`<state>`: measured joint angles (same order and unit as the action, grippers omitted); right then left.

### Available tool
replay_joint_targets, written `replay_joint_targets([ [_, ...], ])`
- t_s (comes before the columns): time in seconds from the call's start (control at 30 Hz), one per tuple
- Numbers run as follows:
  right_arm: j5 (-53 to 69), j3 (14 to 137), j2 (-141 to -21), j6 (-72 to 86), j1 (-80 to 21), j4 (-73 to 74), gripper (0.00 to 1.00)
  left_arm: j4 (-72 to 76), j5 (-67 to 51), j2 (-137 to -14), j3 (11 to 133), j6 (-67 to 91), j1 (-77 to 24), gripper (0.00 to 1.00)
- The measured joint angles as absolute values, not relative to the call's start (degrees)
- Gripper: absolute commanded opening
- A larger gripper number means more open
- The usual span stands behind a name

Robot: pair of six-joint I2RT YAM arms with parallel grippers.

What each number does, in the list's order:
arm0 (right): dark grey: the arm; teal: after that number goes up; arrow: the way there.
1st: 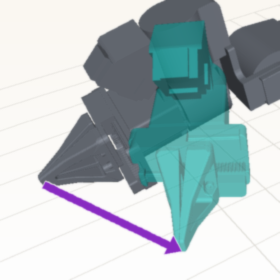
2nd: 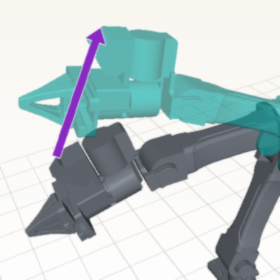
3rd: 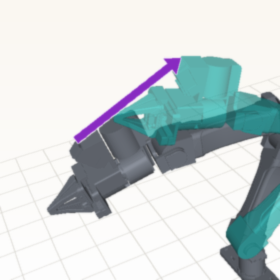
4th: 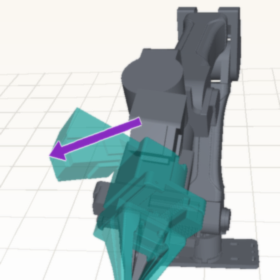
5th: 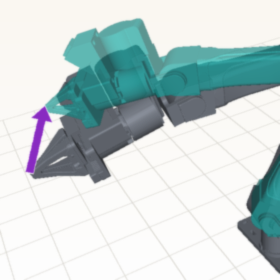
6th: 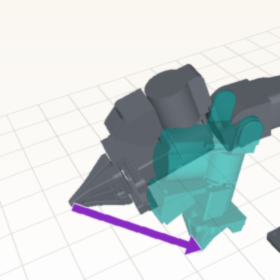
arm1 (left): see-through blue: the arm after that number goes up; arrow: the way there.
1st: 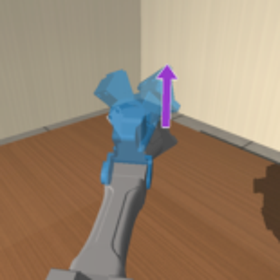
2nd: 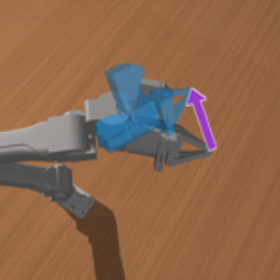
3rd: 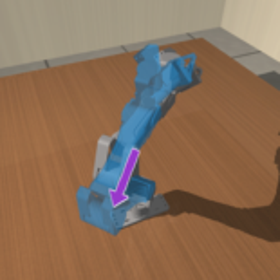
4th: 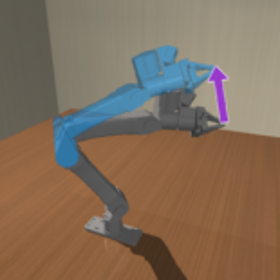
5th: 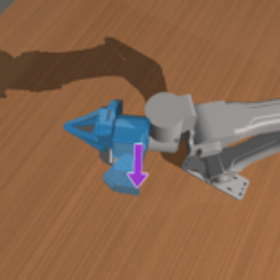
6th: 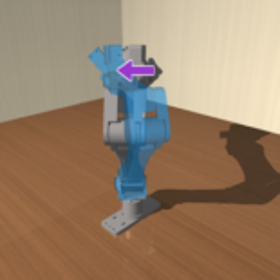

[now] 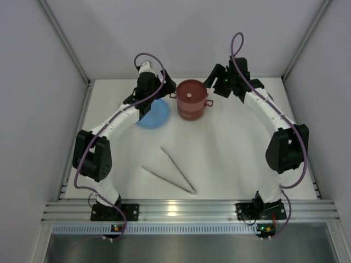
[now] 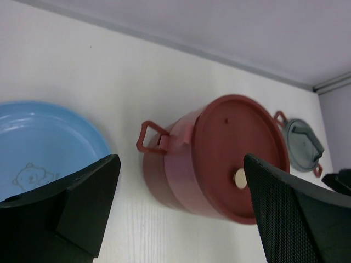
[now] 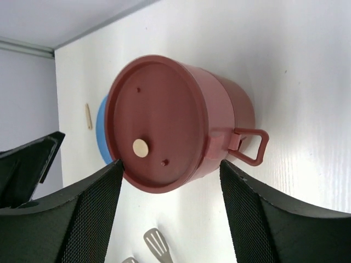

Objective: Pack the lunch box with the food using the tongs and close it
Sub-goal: Place the packing box into the packing box, then move the packing box to the center of the board.

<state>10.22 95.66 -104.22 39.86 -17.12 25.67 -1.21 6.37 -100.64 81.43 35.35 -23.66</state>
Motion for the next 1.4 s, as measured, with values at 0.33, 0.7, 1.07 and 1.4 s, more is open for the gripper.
replay_joint_targets([
  [0.33,8.16,101.03,-109.27,39.38,-14.26,21.43,0.69,10.39,5.37,-116.44,91.94,40.91,-18.46,0.99],
  [0.7,6.90,114.83,-127.42,41.82,-9.80,20.10,0.66,8.01,-0.62,-135.50,112.53,43.42,-17.30,0.97],
  [1.07,14.85,117.67,-136.09,46.92,-9.56,15.53,0.59,7.14,-12.27,-145.97,121.01,49.19,-16.99,0.87],
  [1.4,26.22,117.89,-144.09,54.68,-10.07,4.08,0.59,11.77,-25.56,-151.17,120.66,56.16,-16.10,0.79],
])
